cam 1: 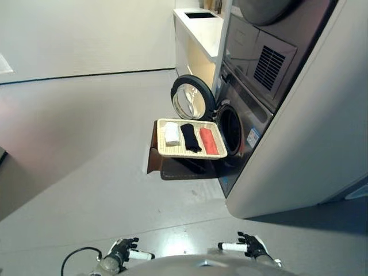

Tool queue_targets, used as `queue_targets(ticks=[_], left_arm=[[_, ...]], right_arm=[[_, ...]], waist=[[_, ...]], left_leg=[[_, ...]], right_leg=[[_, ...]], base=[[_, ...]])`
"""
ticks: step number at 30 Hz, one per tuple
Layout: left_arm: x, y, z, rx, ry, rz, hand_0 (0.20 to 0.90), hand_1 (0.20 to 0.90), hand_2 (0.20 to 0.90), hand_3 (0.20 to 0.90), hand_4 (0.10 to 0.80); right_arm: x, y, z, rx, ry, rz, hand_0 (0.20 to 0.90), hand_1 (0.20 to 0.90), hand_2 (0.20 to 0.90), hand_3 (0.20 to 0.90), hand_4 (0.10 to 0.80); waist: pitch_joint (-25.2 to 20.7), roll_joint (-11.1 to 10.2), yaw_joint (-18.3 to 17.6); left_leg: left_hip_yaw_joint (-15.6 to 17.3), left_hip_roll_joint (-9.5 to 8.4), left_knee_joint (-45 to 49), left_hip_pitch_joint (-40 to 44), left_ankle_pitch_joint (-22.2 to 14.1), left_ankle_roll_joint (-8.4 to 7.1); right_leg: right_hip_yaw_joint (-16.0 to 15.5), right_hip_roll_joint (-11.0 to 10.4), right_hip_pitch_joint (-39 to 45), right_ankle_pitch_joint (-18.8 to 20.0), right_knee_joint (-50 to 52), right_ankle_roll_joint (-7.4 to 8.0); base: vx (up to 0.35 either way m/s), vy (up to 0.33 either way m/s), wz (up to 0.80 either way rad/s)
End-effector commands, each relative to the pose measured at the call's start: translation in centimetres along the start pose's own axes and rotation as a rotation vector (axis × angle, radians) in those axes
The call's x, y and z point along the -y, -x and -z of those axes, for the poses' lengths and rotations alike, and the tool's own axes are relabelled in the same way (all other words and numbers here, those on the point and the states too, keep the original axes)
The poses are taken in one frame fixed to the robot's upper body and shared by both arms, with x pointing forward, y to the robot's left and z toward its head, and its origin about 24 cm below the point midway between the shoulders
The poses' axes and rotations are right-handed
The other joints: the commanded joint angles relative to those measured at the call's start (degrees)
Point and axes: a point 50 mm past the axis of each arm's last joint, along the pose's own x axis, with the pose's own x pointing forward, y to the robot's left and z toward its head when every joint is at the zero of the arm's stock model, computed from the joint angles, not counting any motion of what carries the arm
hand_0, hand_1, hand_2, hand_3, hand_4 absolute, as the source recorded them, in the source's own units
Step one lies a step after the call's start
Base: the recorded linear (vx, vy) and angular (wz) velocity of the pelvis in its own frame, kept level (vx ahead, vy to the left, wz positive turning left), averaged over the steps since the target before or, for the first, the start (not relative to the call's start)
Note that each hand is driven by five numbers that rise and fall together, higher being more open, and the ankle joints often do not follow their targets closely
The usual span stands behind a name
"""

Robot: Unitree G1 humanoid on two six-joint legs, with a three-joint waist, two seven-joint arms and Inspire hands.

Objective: Pick up the clothes and place them into the washing machine

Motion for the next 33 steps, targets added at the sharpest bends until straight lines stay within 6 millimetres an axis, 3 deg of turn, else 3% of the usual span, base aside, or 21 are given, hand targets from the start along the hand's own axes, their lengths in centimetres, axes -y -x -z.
queue_targets(ticks=[1, 5, 7, 9, 11, 14, 15, 17, 20, 23, 24, 27, 29, 33], left_arm=[[-0.6, -0.3, -2.1, 0.076, 0.037, -0.044, 0.9, 0.9, 0.9, 0.9, 0.8], [-0.5, -0.3, -1.9, 0.067, 0.059, -0.055, 0.9, 0.9, 0.9, 0.9, 0.8], [0.2, -0.3, -1.7, 0.061, 0.08, -0.054, 0.9, 0.9, 0.9, 0.9, 0.8], [0.7, -0.3, -1.8, 0.062, 0.096, -0.044, 0.9, 0.9, 0.9, 0.9, 0.8], [1.4, -0.4, -2.5, 0.085, 0.1, -0.025, 0.9, 0.9, 0.9, 0.9, 0.8], [1.4, -0.6, -4.4, 0.156, 0.073, -0.016, 0.9, 0.9, 0.9, 0.9, 0.8], [1.0, -0.6, -5.6, 0.198, 0.086, -0.032, 0.9, 0.9, 0.9, 0.9, 0.8], [0.8, -0.6, -5.7, 0.206, 0.101, -0.044, 0.9, 0.9, 0.9, 0.9, 0.8], [0.3, -0.6, -5.3, 0.192, 0.116, -0.078, 0.9, 0.9, 0.9, 0.9, 0.8], [0.0, -0.6, -4.9, 0.165, 0.141, -0.109, 0.9, 0.9, 0.9, 0.9, 0.8], [0.0, -0.6, -4.9, 0.165, 0.141, -0.109, 0.9, 0.9, 0.9, 0.9, 0.8], [0.2, -0.6, -4.7, 0.151, 0.157, -0.114, 0.9, 0.9, 0.9, 0.9, 0.8], [0.3, -0.6, -4.4, 0.136, 0.156, -0.115, 0.9, 0.9, 0.9, 0.9, 0.8], [0.3, -0.6, -4.5, 0.134, 0.144, -0.115, 0.9, 0.9, 0.9, 0.9, 0.8]], right_arm=[[1.1, 0.5, 2.8, -0.102, 0.038, 0.034, 0.9, 0.9, 0.9, 0.9, 0.8], [1.1, 0.4, 2.5, -0.095, 0.036, 0.034, 0.9, 0.9, 0.9, 0.9, 0.8], [1.1, 0.5, 2.6, -0.084, 0.026, 0.027, 0.9, 0.9, 0.9, 0.9, 0.8], [1.1, 0.5, 2.5, -0.076, 0.026, 0.027, 0.9, 0.9, 0.9, 0.9, 0.8], [1.3, 0.4, 2.0, -0.053, 0.024, 0.035, 0.9, 0.9, 0.9, 0.9, 0.8], [2.0, 0.1, 1.0, -0.014, 0.022, 0.05, 0.9, 0.9, 0.9, 0.9, 0.8], [2.1, -0.1, -0.2, 0.024, 0.032, 0.057, 0.9, 0.9, 0.9, 0.9, 0.8], [2.1, -0.3, -1.3, 0.053, 0.037, 0.061, 0.9, 0.9, 0.9, 0.9, 0.8], [1.8, -0.5, -2.9, 0.097, 0.027, 0.064, 0.9, 0.9, 0.9, 0.9, 0.8], [1.5, -0.6, -3.7, 0.119, 0.033, 0.064, 0.9, 0.9, 0.9, 0.9, 0.8], [1.5, -0.6, -3.7, 0.119, 0.033, 0.064, 0.9, 0.9, 0.9, 0.9, 0.8], [1.4, -0.5, -3.2, 0.105, 0.028, 0.077, 0.9, 0.9, 0.9, 0.9, 0.8], [1.8, -0.5, -3.0, 0.095, 0.013, 0.094, 0.9, 0.9, 0.9, 0.9, 0.8], [2.0, -0.6, -3.4, 0.097, -0.006, 0.102, 0.9, 0.9, 0.9, 0.9, 0.8]], waist=[[0.38, -0.66, -3.03], [-0.1, -0.43, -4.48], [-2.26, -0.31, -5.75], [-3.19, 0.43, -5.92], [-3.95, 0.82, -5.77], [-3.38, -1.11, -4.5], [-2.04, -2.64, -2.83], [-1.61, -3.63, -1.41], [-0.15, -5.12, 0.9], [0.96, -4.33, 2.4], [1.17, -4.39, 2.49], [1.3, -1.84, 3.89], [0.97, -0.92, 4.6], [0.38, -0.42, 5.09]], left_leg=[[-3.2, -1.95, 1.48, 13.0, -11.62, -3.98], [-4.74, -0.14, 0.14, 16.94, -12.44, -4.88], [-6.34, 1.94, 0.85, 18.43, -12.04, -5.59], [-7.41, 3.27, 3.81, 17.61, -9.5, -6.36], [-7.3, 4.13, 12.31, 14.3, -2.94, -7.93], [-7.09, 1.46, 31.39, 5.57, 4.49, -8.71], [-6.17, -0.05, 40.13, 1.09, 5.17, -8.01], [-4.14, 0.24, 42.37, -2.35, 4.99, -7.07], [0.37, 0.6, 39.16, -12.63, 2.58, -5.79], [2.91, 4.41, 27.31, -16.99, 3.74, -6.71], [3.04, 4.37, 27.14, -16.58, 3.69, -6.69], [2.02, 7.01, 7.7, -16.03, 10.05, -8.89], [1.61, 7.58, -0.01, -17.71, 11.69, -9.76], [3.94, 7.75, -0.98, -18.99, 13.41, -10.63]], right_leg=[[-1.46, -3.29, -6.21, 19.29, -20.62, 2.41], [1.06, -1.52, -8.31, 22.7, -24.51, 3.11], [5.39, 0.95, -7.74, 24.13, -24.27, 2.38], [5.86, 2.77, -7.53, 23.8, -22.69, 1.64], [5.69, 4.65, -4.78, 22.65, -22.9, 0.05], [6.25, 4.9, 2.04, 19.94, -24.9, -2.56], [7.07, 4.66, 5.49, 18.74, -25.49, -3.73], [7.96, 4.73, 7.56, 17.49, -25.49, -4.5], [9.61, 4.52, 10.35, 15.64, -24.89, -4.71], [10.71, 5.46, 12.82, 13.1, -24.86, -3.82], [10.79, 5.39, 13.14, 13.03, -24.92, -3.8], [12.16, 6.92, 16.96, 10.02, -25.9, -2.62], [13.35, 7.04, 19.44, 7.8, -26.46, -2.14], [14.67, 5.89, 23.35, 5.37, -26.82, -1.43]], base=[[0.511, -0.179, 0.52], [0.322, -0.127, 0.4], [0.39, -0.25, -0.24], [0.308, -0.229, 0.13], [0.29, -0.23, 0.38], [0.308, -0.281, 0.48], [0.237, -0.238, 0.18], [0.267, -0.236, -0.23], [0.229, -0.119, -0.25], [0.202, 0.036, -0.13], [0.226, 0.082, -0.15], [0.334, 0.134, -0.19], [0.364, 0.142, -0.2], [0.256, 0.12, -0.39]])
